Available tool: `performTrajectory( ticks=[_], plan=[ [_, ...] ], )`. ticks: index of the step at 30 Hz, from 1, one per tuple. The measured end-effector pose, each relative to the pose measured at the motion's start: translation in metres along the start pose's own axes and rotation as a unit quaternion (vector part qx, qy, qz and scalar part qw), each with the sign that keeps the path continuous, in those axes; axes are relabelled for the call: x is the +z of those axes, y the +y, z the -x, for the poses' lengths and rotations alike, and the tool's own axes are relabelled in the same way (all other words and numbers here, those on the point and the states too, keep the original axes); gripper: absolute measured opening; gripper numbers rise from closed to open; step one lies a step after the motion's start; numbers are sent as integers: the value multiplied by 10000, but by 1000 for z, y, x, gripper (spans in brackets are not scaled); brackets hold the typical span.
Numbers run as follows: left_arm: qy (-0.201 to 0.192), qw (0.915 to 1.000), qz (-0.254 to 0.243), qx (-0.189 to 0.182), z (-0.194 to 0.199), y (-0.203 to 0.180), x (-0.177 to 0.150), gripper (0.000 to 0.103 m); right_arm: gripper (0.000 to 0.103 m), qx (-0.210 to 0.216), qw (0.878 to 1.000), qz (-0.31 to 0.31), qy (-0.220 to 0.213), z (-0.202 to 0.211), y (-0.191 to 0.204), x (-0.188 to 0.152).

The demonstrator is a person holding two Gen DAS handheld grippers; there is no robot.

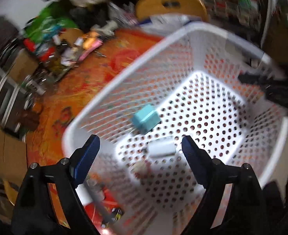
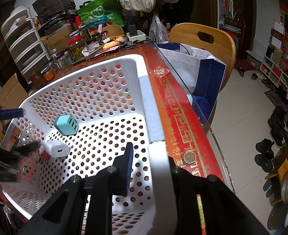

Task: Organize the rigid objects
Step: 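Place the white charger into the basket with the left tool, then grasp the yellow toy car with the left tool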

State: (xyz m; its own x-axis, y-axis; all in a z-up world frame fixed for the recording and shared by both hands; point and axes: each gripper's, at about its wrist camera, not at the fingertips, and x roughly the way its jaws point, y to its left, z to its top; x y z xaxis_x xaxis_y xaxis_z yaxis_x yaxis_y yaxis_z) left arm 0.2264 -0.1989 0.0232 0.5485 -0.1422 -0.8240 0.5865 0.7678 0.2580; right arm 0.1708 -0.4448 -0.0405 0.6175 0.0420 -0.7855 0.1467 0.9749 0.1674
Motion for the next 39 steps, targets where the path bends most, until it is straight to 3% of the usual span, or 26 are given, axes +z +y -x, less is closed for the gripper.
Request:
performTrajectory(
  ticks=[1, 3, 5, 8, 10, 14, 19, 31, 33, 35, 39],
  plan=[
    [-173, 9996, 206, 47, 14, 14, -8, 87, 21, -3, 10000, 1, 3, 0, 0, 0],
    [-573, 9945, 783, 396, 47, 50, -40, 103, 21, -5, 10000, 2, -6, 0, 0, 1],
    [-700, 9867, 1313, 654, 61, 78, -74, 103, 21, -5, 10000, -5, -17, 0, 0, 1],
    [-516, 9745, 2056, 737, 54, 108, -132, 103, 21, 6, 10000, -8, -47, 0, 0, 1],
    [-170, 9670, 2446, 688, 32, 119, -169, 103, 21, 5, 10000, 3, -51, 0, 0, 1],
    [252, 9587, 2812, 338, -10, 118, -207, 103, 21, -12, 10000, 0, -35, -1, -1, 3],
    [216, 9509, 3088, 81, -36, 100, -213, 103, 21, -17, 10000, -40, -29, 0, -1, 2],
    [240, 9436, 3268, 476, -71, 81, -204, 102, 21, -50, 10000, -42, -2, 0, 0, 2],
    [180, 9428, 3289, 517, -69, 81, -204, 95, 21, -50, 10000, -39, 1, 0, -1, 2],
    [54, 9437, 3261, 559, -62, 81, -204, 62, 21, -50, 10000, -41, -1, 0, -1, 2],
    [-44, 9457, 3143, 828, -52, 80, -207, 62, 21, -40, 10000, -41, 4, 0, -1, 2]
  ],
)
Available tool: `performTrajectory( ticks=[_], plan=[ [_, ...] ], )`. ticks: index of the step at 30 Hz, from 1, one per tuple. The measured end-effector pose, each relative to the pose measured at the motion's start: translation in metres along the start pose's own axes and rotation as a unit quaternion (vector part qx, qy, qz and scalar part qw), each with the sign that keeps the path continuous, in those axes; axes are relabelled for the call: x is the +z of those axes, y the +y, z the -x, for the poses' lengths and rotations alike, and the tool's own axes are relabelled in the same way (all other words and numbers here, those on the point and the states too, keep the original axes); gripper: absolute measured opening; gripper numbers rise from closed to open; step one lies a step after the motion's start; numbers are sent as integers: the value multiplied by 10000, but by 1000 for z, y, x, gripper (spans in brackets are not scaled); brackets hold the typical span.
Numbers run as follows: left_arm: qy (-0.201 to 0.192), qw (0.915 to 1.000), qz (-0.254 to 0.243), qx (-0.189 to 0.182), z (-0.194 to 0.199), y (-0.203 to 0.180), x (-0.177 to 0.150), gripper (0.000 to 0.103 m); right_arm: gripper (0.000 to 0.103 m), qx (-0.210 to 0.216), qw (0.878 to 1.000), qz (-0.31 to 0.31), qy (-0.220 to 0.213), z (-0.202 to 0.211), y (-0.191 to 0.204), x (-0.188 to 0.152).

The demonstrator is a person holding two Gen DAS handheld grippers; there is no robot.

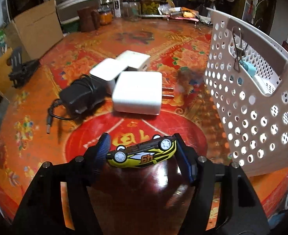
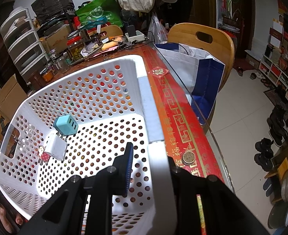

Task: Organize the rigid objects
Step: 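Grasp the yellow toy car with the left tool, then drop the yellow toy car into the basket with the left tool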

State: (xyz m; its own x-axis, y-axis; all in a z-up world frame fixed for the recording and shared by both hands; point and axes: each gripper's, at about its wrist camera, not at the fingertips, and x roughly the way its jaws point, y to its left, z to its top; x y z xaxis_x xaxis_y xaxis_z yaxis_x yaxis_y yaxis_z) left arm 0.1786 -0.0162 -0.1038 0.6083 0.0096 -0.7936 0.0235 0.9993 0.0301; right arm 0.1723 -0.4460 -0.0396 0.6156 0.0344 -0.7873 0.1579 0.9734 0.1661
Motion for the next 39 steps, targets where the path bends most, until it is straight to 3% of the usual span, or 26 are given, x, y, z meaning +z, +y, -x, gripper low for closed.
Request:
performTrajectory(
  ticks=[6, 19, 26, 32, 36, 39],
  plan=[
    [-658, 9964, -154, 512, 33, 6, 8, 62, 21, 4, 10000, 14, -4, 0, 1, -1],
    [-1244, 9829, -651, 1189, 66, 17, 57, 62, 21, 10, 10000, 94, 18, 0, 3, 0],
    [-1537, 9751, -951, 1288, 88, 1, 79, 62, 21, 16, 9999, 103, 11, 0, 3, 1],
    [-1552, 9737, -1083, 1270, 94, -13, 94, 62, 21, 28, 9999, 141, 11, 0, 4, 1],
    [-1525, 9764, -1118, 1043, 103, -26, 111, 62, 21, 21, 9999, 153, 20, 0, 4, 1],
    [-1673, 9715, -1362, 982, 119, -51, 121, 62, 21, 29, 9999, 155, 12, 0, 4, 0]
  ],
)
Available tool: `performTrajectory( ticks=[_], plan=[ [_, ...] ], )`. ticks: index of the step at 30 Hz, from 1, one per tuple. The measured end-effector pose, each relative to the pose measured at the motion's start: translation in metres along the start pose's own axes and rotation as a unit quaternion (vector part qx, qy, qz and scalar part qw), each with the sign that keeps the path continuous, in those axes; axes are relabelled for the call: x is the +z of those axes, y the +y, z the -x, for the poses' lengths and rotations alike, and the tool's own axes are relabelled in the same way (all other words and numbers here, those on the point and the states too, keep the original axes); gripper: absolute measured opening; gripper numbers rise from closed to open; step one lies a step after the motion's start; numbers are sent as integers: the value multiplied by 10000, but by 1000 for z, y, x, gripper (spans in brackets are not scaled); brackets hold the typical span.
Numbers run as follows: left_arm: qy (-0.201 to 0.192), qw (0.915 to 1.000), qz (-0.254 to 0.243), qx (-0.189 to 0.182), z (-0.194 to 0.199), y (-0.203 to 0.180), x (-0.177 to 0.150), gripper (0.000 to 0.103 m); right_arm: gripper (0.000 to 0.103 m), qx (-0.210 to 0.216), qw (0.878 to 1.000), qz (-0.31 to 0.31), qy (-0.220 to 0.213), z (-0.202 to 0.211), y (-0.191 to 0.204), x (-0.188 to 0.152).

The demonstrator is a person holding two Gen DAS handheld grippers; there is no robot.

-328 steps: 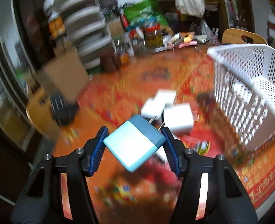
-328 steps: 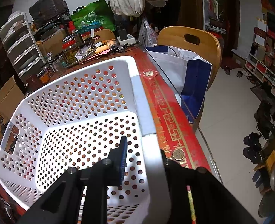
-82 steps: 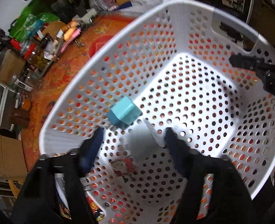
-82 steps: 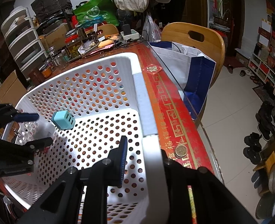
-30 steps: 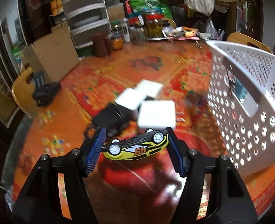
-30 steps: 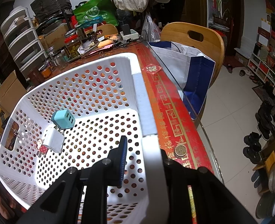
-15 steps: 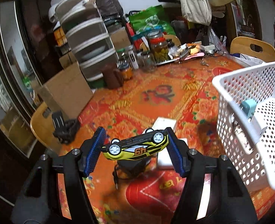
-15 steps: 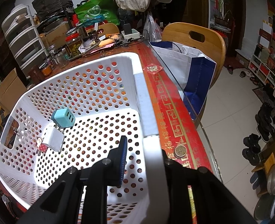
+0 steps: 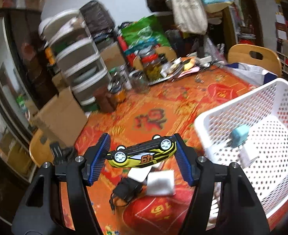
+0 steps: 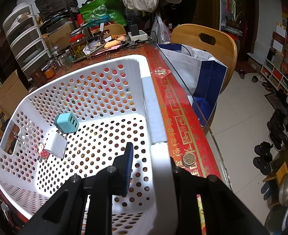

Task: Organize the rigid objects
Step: 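Drop the yellow toy car into the basket with the left tool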

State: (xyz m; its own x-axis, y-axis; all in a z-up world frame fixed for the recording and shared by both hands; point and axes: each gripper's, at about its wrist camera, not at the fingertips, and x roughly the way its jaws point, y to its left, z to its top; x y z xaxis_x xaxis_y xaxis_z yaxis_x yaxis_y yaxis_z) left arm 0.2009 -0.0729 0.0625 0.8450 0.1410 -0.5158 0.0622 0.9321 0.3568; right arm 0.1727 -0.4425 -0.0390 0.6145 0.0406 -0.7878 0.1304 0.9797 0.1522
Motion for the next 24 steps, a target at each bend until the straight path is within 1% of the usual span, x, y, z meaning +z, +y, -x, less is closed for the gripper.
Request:
performTrajectory(
  ticks=[3, 5, 7, 8, 11, 13, 15, 16, 19, 22, 24],
  plan=[
    [-12, 9988, -381, -299, 8, -31, 17, 62, 21, 8, 10000, 0, -8, -1, 0, 0],
    [3, 9960, -742, -494, 9, -60, 23, 63, 21, 8, 10000, 1, -7, -1, 0, 0],
    [121, 9920, -1026, -728, 7, -86, 29, 63, 21, 9, 10000, 3, -8, -1, 0, 0],
    [283, 9871, -1223, -995, 4, -103, 32, 63, 21, 9, 10000, 4, -8, -1, -1, 0],
    [621, 9765, -1489, -1430, -5, -138, 38, 63, 21, 11, 10000, -10, -10, -1, -1, 0],
    [945, 9670, -1703, -1643, -16, -163, 41, 63, 21, 15, 10000, -13, -11, -1, -1, -1],
    [1181, 9591, -1852, -1786, -26, -181, 41, 63, 21, 11, 10000, -13, -9, -1, -1, -1],
    [1278, 9555, -1972, -1781, -31, -190, 40, 63, 21, 14, 10000, -10, -7, -1, -1, -1],
    [1322, 9504, -2293, -1635, -39, -208, 35, 63, 21, 14, 10000, -7, -9, -1, -1, -1],
    [1427, 9449, -2449, -1640, -44, -216, 33, 63, 21, 21, 10000, -4, -18, -1, -2, -1],
    [1503, 9388, -2618, -1656, -47, -224, 28, 63, 21, 24, 10000, 2, -16, -1, -2, -1]
  ],
)
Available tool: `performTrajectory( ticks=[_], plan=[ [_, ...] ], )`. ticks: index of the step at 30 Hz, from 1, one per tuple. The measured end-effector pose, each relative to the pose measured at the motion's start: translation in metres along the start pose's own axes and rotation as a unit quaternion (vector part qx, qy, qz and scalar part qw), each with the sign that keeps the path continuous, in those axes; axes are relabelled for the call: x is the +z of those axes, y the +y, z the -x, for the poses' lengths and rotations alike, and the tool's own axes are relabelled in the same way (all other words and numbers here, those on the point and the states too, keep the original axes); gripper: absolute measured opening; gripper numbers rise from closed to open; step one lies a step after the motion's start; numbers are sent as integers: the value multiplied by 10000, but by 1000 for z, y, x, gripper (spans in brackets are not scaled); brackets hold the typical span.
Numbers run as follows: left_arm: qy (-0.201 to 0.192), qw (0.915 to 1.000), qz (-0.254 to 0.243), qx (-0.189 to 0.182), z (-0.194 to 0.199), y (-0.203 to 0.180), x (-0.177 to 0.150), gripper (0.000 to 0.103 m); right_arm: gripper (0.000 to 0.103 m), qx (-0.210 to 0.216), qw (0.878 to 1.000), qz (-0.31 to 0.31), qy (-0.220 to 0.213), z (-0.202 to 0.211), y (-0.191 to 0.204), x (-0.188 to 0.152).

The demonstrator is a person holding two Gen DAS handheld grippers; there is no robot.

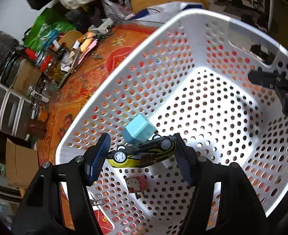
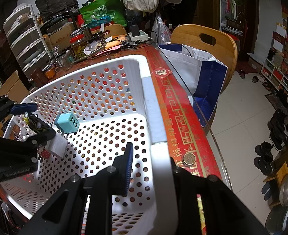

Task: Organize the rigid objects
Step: 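Drop the yellow toy car into the basket with the left tool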

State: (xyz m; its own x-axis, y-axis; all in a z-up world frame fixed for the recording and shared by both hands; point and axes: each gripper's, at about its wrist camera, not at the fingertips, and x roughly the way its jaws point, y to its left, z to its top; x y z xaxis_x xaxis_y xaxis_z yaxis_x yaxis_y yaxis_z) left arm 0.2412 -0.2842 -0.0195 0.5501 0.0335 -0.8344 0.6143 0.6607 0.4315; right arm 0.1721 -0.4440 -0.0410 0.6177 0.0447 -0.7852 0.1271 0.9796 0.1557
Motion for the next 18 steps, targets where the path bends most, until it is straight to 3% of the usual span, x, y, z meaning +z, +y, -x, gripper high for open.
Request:
performTrajectory(
  ticks=[11, 12, 14, 16, 18],
  plan=[
    [537, 9972, -520, -99, -27, -19, -2, 63, 22, -8, 10000, 4, 14, 0, 1, 0],
    [471, 9972, -577, -107, -25, -21, -3, 65, 22, -11, 10000, 4, 19, 0, 1, 0],
    [226, 9981, -572, -76, -16, -18, -4, 81, 22, -14, 10000, 0, 29, -1, 1, 0],
    [-299, 9995, -84, 43, 8, 4, -8, 82, 22, -21, 10000, 5, 40, -1, 2, 0],
    [-679, 9955, 606, -262, 37, 42, -20, 82, 22, -30, 10000, 10, 53, -1, 2, 1]
  ],
)
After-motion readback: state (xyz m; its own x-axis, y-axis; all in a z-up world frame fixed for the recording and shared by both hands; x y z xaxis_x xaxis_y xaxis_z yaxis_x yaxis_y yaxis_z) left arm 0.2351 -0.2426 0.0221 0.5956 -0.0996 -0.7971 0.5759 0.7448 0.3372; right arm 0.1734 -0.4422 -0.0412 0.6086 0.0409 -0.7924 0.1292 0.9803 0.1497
